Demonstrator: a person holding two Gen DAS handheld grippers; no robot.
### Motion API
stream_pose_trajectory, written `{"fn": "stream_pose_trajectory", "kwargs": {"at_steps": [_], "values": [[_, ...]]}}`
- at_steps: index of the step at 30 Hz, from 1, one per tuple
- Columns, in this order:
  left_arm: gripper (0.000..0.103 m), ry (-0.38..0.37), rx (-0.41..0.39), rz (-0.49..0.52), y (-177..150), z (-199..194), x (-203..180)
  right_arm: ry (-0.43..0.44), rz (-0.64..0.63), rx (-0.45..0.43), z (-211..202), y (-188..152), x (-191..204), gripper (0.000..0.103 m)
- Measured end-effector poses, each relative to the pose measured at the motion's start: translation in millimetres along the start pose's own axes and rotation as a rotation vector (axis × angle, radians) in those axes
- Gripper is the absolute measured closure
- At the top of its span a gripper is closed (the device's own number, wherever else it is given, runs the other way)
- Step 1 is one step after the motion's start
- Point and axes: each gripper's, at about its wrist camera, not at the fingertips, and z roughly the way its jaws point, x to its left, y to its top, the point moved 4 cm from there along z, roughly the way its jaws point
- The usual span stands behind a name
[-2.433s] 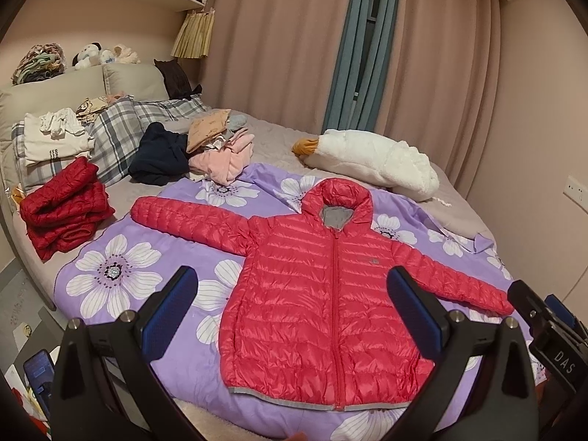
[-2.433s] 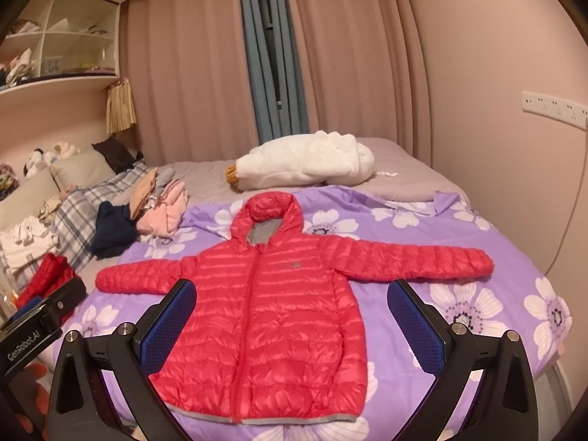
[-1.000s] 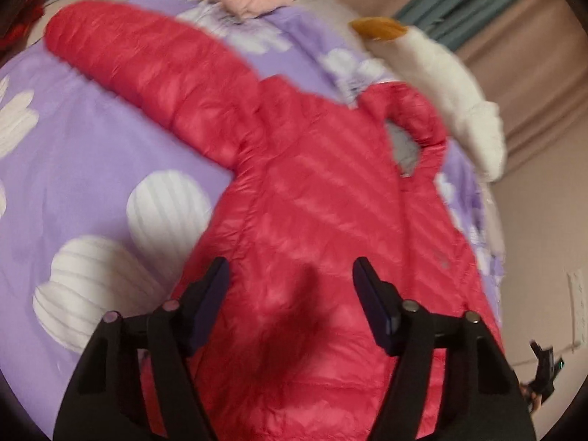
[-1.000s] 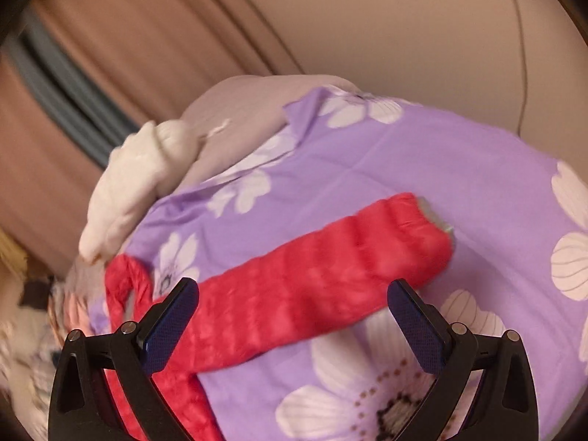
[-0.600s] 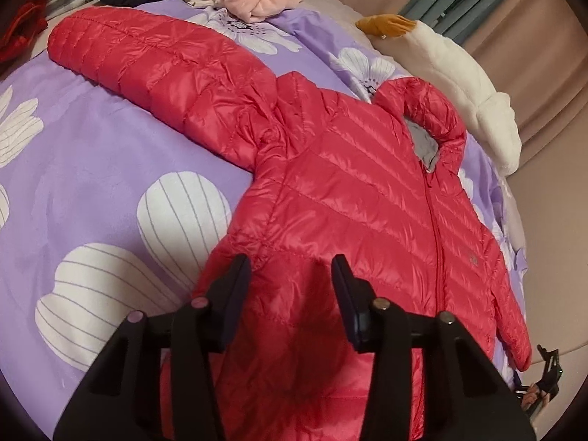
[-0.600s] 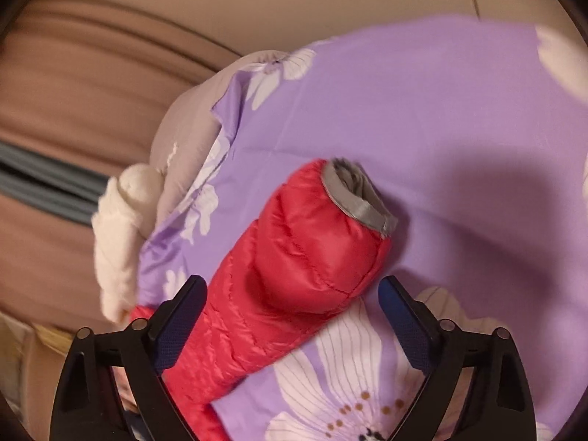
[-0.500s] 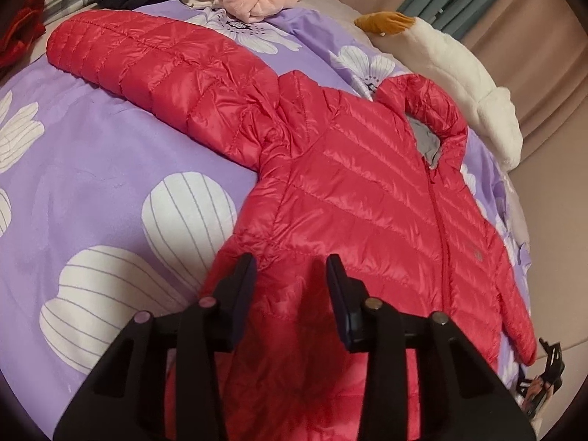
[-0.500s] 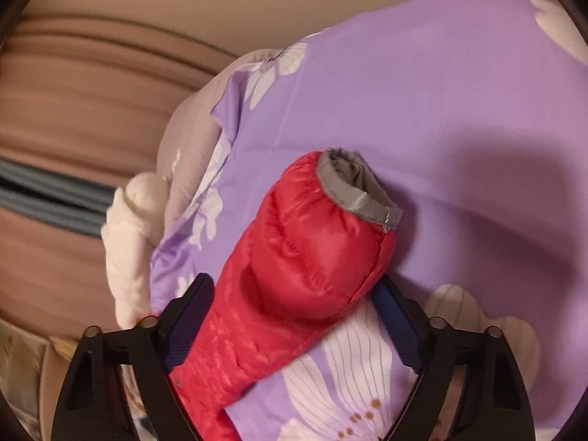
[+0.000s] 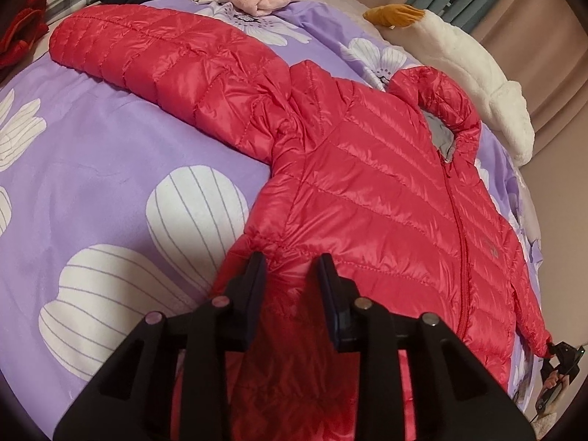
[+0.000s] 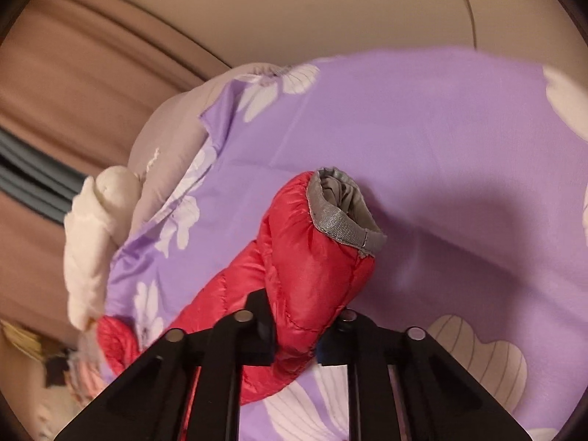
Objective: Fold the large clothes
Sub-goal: 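Grasp the grey-trimmed cuff of the sleeve with the right tool and lift, then carry the held sleeve across the jacket body with the right tool and release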
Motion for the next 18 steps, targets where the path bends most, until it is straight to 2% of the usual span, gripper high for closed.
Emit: {"fn": "stream_pose_trajectory", "kwargs": {"at_steps": [8,13,18], "values": [[0.074,0.017,-0.004,0.015,-1,1,-2,0.003,-0.174,-0.067,-22,1,56,0.092],[0.072,0.012,-0.003,0.017,0,2,-2,0.095,-0.307,-0.079,-29,-20,121,0.092],[0.068,0.005,-0.002,0.017,0,2,-3,0.216,-0.429,-0.030,-23,-60,195,0.092]]}}
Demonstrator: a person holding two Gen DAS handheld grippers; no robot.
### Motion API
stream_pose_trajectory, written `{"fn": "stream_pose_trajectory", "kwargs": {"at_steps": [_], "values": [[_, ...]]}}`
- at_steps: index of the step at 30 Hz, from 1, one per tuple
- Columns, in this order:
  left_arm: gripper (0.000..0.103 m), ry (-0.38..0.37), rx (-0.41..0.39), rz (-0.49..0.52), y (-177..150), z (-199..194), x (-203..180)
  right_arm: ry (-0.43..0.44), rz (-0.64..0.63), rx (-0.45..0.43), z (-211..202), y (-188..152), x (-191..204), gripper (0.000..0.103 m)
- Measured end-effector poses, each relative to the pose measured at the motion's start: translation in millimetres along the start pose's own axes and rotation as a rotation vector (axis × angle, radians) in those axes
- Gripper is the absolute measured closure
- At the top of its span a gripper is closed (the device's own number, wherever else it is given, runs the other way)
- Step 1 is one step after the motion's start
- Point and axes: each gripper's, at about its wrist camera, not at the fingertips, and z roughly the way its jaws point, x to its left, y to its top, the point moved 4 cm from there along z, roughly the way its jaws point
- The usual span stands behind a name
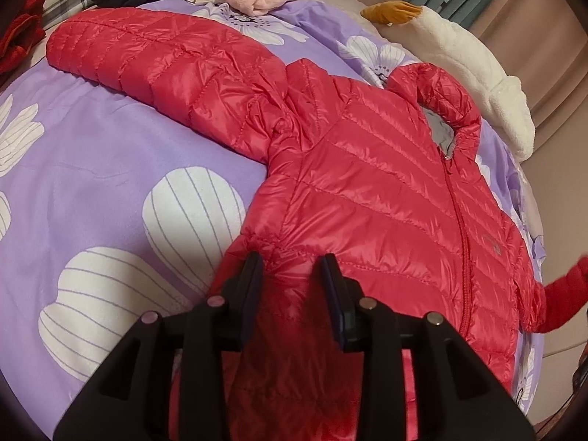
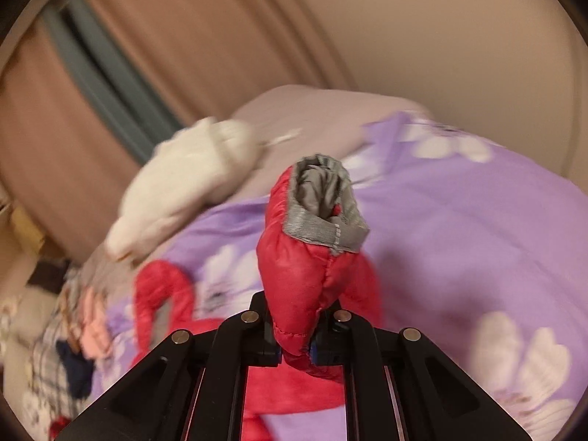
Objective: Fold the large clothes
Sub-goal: 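Carry the held sleeve across the jacket body with the right tool and release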
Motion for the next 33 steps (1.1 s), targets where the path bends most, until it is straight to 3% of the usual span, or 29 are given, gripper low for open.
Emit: {"fn": "stream_pose_trajectory", "kwargs": {"at_steps": [7,18,25,28,33], "values": [[0.067,0.012,-0.006,-0.006,0,0,-1,0.126,-0.133,0.083,40,-38,107,0.092],[0.067,-0.006,0.000,-0.028,0,-1,0,0.332,-0.314,0.326,99,-167,250,0.092],[0.065,-0.022,0.006,-0.042,1,-1,1,0.313,-0.363,0.504,135,-235,260,0.092],[0.063,-0.028,0.006,-0.043,1,-1,0,0.262,-0.345,0.570,152,-250,243,0.092],[0.061,-0.030,0.005,-0.041,1,-1,-1,0.283,-0.260,0.622,158,-259,227,0.092]]}}
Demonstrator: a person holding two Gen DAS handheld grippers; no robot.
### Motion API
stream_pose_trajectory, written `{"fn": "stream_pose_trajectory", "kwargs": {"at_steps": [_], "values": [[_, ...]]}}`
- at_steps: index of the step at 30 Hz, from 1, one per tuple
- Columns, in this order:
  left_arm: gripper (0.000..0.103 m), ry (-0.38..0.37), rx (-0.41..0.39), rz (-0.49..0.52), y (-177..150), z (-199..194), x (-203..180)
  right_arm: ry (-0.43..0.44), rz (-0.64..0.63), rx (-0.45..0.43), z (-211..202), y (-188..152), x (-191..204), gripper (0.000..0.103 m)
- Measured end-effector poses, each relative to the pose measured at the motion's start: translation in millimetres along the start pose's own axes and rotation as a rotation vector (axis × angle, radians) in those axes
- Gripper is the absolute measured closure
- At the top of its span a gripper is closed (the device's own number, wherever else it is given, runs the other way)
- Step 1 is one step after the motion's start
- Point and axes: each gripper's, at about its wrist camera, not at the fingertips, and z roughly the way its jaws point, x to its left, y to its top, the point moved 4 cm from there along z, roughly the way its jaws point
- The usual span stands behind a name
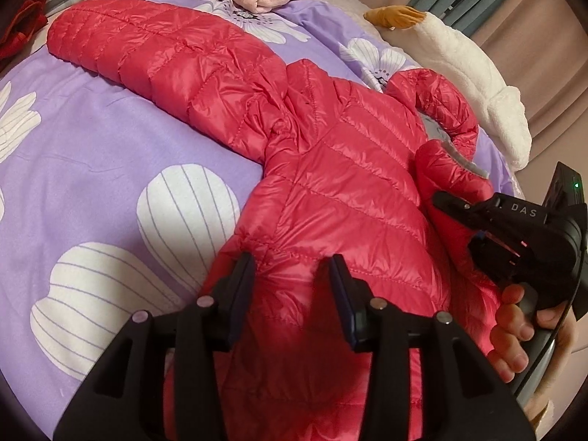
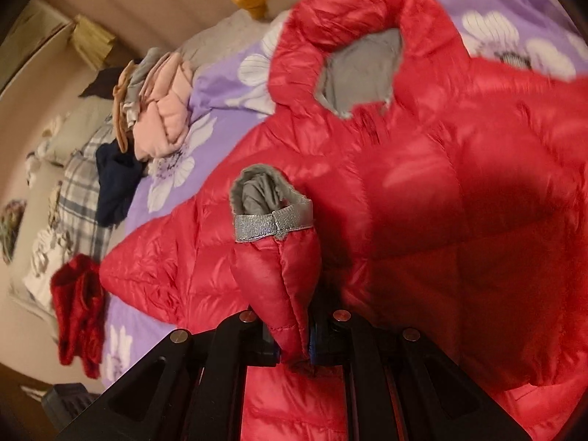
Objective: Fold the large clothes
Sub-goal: 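Carry the held sleeve across the jacket body with the right tool and release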
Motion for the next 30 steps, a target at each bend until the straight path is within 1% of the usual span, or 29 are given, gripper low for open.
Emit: {"fn": "stream_pose_trajectory", "kwargs": {"at_steps": [4,6,7,8,9,13,17,19,21,23,24,25,26,27,30], "values": [[0.058,0.007,-0.003,0.013,0,1,-3,-0.033,-0.035,0.018,-3,0,7,0.092],[0.055,0.004,-0.006,0.015,0,1,-4,-0.023,-0.043,0.030,-8,-1,9,0.090],[0.054,0.002,-0.007,0.017,0,1,-4,-0.014,-0.039,0.038,-10,-1,9,0.088],[0.053,0.002,-0.007,0.020,0,1,-5,0.004,-0.035,0.045,-15,-2,11,0.083],[0.052,0.003,-0.008,0.025,0,1,-6,0.016,-0.034,0.045,-19,-3,8,0.081],[0.047,-0.003,-0.012,0.029,0,1,-7,0.053,-0.051,0.026,-47,-10,4,0.063],[0.046,-0.011,-0.006,0.024,0,-3,-7,0.130,-0.042,0.011,-83,-23,-1,0.056],[0.046,-0.016,-0.003,0.029,-1,-10,-8,0.128,-0.080,-0.005,-105,-32,-2,0.052],[0.047,-0.066,-0.015,0.033,-3,-23,-9,0.095,-0.128,-0.063,-133,-38,-8,0.046],[0.047,-0.142,-0.021,0.015,-3,-33,-12,0.030,-0.156,-0.126,-157,-40,-21,0.035],[0.047,-0.226,-0.030,-0.015,-2,-42,-14,-0.024,-0.154,-0.161,-167,-39,-32,0.033],[0.046,-0.287,-0.041,-0.034,0,-47,-17,-0.077,-0.141,-0.187,-176,-38,-44,0.033],[0.045,-0.328,-0.051,-0.038,1,-50,-19,-0.109,-0.124,-0.198,-180,-36,-54,0.033],[0.044,-0.385,-0.046,-0.038,3,-51,-27,-0.139,-0.100,-0.204,-184,-34,-66,0.033],[0.044,-0.466,0.017,-0.015,5,-39,-57,-0.196,-0.060,-0.206,-189,-31,-95,0.033]]}}
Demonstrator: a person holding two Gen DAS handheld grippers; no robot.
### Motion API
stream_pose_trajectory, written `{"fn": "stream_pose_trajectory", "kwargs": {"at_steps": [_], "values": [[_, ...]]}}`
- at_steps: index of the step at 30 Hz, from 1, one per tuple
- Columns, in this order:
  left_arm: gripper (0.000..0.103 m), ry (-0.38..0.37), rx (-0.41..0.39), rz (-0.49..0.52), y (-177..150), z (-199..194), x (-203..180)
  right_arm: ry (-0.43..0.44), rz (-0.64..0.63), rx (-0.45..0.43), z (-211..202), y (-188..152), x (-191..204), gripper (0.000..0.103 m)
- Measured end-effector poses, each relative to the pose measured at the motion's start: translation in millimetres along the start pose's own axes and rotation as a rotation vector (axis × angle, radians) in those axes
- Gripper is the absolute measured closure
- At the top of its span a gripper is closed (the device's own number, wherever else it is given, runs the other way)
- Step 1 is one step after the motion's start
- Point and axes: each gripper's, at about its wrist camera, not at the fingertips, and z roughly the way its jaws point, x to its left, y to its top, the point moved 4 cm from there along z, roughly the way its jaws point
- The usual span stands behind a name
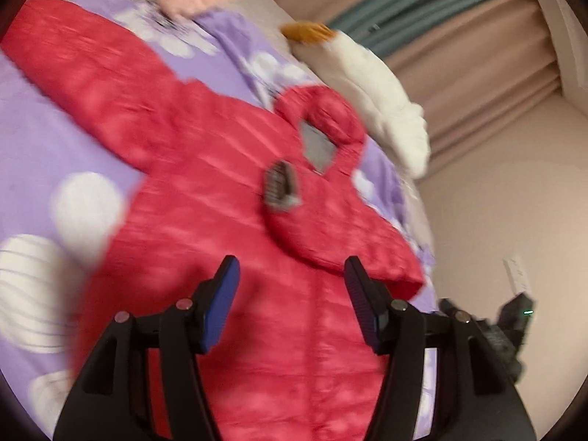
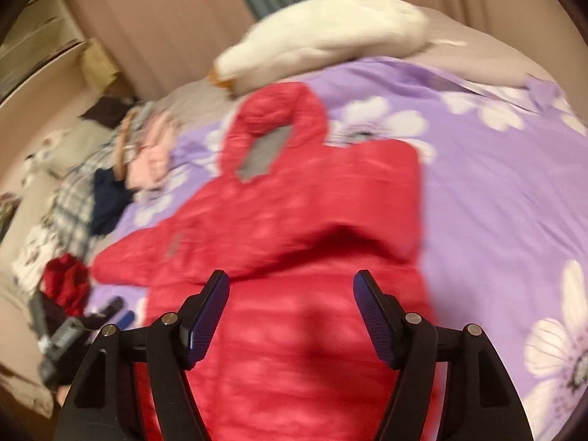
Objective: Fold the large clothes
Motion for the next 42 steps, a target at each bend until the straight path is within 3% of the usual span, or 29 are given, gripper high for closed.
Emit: {"fn": "stream_pose_trajectory", "kwargs": {"at_steps": [2,4,6,9,11,13,14,16,20,25,26,28,30,32,34,36,39,40,41,42], "values": [[0.045,-0.078,0.080,0.007,0,26,-14,-0.039,0.020,-0.010,3,0,-17,0.033],[0.046,-0.075,0.169,-0.048,1,61,-22,-0.057,0.040,-0.014,6,-1,-28,0.033],[0.048,-0.105,0.191,-0.070,5,82,-31,-0.064,0.050,-0.017,10,-3,-39,0.033],[0.048,-0.156,0.151,-0.106,15,105,-43,-0.053,0.067,-0.008,14,-6,-56,0.033],[0.048,-0.143,0.137,-0.110,21,117,-46,-0.047,0.080,-0.012,14,-7,-63,0.033],[0.050,-0.048,0.200,-0.123,18,140,-42,-0.048,0.092,-0.023,14,-7,-69,0.033],[0.060,-0.005,0.237,-0.149,14,145,-36,-0.050,0.094,-0.025,15,-8,-71,0.033],[0.062,-0.045,0.221,-0.174,11,140,-32,-0.050,0.092,-0.024,14,-10,-73,0.033],[0.055,-0.073,0.191,-0.169,0,117,-35,-0.045,0.110,-0.023,17,-12,-80,0.033],[0.049,-0.083,0.282,-0.128,-22,118,-45,-0.035,0.102,-0.018,23,-10,-76,0.033],[0.042,-0.086,0.284,-0.142,-23,124,-45,-0.039,0.087,-0.017,25,-8,-73,0.033],[0.040,-0.063,0.247,-0.177,-19,132,-35,-0.062,0.044,-0.009,30,-6,-65,0.033],[0.048,-0.045,0.214,-0.212,-7,140,-26,-0.083,0.010,0.010,37,-7,-60,0.033],[0.050,-0.047,0.174,-0.259,5,140,-18,-0.093,-0.008,0.033,46,-6,-59,0.033],[0.060,-0.024,0.104,-0.233,18,140,-16,-0.111,-0.017,0.034,55,-3,-60,0.033],[0.089,0.111,0.072,-0.190,25,146,-11,-0.143,-0.029,0.021,64,1,-61,0.033],[0.093,0.145,0.032,-0.214,34,145,0,-0.167,-0.068,0.008,74,5,-56,0.034],[0.094,0.155,0.012,-0.215,38,141,2,-0.162,-0.079,-0.008,74,7,-54,0.046],[0.094,0.178,-0.013,-0.209,42,132,6,-0.158,-0.094,-0.017,74,8,-52,0.065],[0.094,0.209,-0.043,-0.184,49,125,8,-0.171,-0.108,-0.022,72,10,-51,0.070]]}}
